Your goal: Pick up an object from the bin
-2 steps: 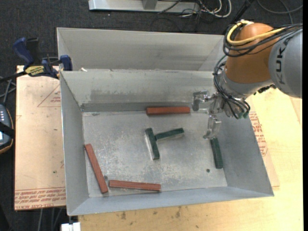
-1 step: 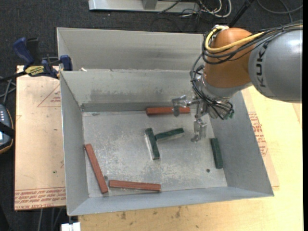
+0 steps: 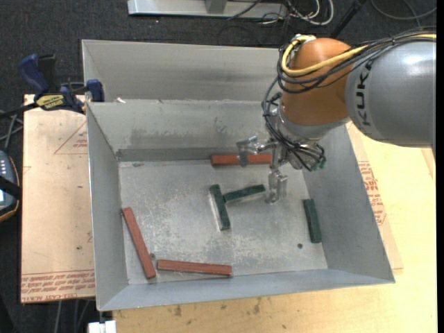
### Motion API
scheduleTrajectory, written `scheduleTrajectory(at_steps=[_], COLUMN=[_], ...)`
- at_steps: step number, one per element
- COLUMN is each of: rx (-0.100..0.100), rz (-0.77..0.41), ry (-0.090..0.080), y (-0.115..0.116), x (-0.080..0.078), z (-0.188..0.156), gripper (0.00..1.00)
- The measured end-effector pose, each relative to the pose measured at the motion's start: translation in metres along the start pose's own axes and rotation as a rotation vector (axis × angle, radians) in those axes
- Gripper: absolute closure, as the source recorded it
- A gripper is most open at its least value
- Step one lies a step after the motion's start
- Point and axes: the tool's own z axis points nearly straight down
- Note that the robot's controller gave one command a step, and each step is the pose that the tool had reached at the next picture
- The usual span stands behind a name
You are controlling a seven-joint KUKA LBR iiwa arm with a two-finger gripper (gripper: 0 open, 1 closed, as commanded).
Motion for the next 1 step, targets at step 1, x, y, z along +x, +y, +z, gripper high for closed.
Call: scheduleTrajectory(at_steps=[1], rx=[0.001], rz=[-0.022], ry=[-0.003], y=[0.0146], x=[-0.0009], z=[0.0701], gripper=[0.0])
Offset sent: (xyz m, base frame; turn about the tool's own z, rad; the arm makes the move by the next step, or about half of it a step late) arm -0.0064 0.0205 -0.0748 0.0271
